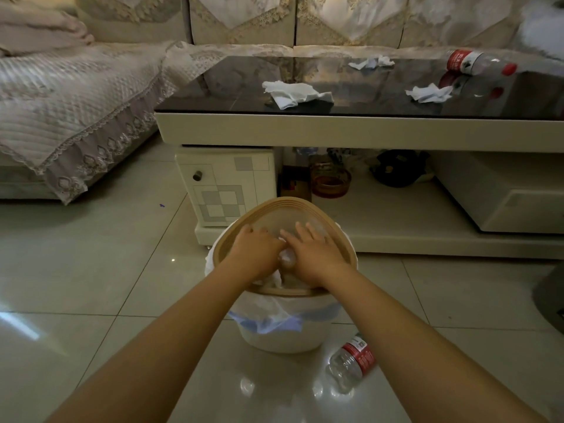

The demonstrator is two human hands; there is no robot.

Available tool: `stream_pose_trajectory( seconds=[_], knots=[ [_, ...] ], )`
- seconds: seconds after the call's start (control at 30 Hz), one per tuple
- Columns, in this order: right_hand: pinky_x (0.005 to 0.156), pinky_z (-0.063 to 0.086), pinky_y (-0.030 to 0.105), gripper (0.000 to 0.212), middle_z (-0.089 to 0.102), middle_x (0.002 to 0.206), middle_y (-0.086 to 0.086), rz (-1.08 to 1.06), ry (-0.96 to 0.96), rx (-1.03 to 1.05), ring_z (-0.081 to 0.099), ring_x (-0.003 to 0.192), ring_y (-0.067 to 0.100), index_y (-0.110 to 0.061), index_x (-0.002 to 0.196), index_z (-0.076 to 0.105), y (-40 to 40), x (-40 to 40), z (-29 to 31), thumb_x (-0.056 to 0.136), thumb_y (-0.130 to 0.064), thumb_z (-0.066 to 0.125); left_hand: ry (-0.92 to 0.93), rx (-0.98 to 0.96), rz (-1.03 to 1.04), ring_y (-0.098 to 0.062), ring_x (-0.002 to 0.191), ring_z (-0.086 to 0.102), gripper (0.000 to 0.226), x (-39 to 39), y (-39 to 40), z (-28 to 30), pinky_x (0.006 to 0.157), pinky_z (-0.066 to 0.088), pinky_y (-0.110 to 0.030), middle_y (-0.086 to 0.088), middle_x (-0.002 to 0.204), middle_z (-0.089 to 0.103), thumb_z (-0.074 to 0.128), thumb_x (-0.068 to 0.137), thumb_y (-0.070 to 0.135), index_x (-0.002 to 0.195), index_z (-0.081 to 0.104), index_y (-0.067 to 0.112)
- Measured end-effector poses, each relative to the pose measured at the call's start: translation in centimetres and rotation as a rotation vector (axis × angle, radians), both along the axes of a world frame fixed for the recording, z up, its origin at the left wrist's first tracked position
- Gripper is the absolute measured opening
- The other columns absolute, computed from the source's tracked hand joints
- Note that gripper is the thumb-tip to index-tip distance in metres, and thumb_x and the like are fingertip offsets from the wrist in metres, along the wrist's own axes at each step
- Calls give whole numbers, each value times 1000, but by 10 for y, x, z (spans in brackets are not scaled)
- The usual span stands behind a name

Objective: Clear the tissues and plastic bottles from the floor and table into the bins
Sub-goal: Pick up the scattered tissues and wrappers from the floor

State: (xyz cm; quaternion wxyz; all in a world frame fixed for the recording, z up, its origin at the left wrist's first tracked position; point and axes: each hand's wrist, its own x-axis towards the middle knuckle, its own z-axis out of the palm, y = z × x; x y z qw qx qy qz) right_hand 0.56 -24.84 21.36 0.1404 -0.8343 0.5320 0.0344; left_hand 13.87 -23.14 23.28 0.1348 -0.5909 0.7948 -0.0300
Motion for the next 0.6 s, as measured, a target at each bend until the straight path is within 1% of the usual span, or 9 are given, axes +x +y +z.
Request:
stream_pose_trajectory(
  seconds=[0.07,0.1,0.17,0.27,0.4,0.5,0.6],
  knots=[
    [118,8,47,63,8,160,5,-6,-103,-189,3,147,23,-29,149,17,5,-4,9,94,-50,39,92,-221,-28,-19,131,40,46,3,6,1,111,26,-41,4,140,48,45,94,32,140,39,27],
    [118,12,45,61,14,159,4,-12,-161,-273,8,146,22,-28,147,22,8,-7,13,93,-50,41,161,-296,-36,-18,132,38,46,3,10,2,111,26,-40,5,142,46,44,95,31,140,38,28],
    [117,18,45,58,20,157,3,-29,-244,-369,15,145,20,-27,143,28,16,-13,20,92,-49,45,277,-361,-33,-18,138,32,49,0,19,4,112,24,-38,4,149,37,43,96,36,143,33,27],
    [116,21,49,60,20,157,2,-104,-271,-362,16,144,20,-26,145,26,32,-30,26,92,-45,47,339,-384,-29,-18,141,28,61,-13,34,8,111,26,-37,3,154,29,44,94,48,148,25,27],
    [114,22,41,60,22,156,1,-191,-285,-362,20,142,20,-26,146,23,65,-69,27,94,-43,46,345,-362,-75,-18,138,32,67,-46,54,16,108,29,-37,4,152,32,43,90,58,147,26,28],
    [112,22,38,58,24,155,2,-234,-249,-376,23,141,19,-25,146,24,93,-103,24,95,-44,43,378,-373,-164,-18,132,40,67,-75,71,19,102,34,-38,3,148,39,41,89,59,145,32,26],
    [112,22,36,61,25,154,2,-286,-168,-377,23,141,18,-23,147,24,118,-137,19,94,-46,43,395,-347,-234,-16,135,36,69,-104,83,14,105,32,-38,5,151,35,45,89,58,147,27,26]
  ],
)
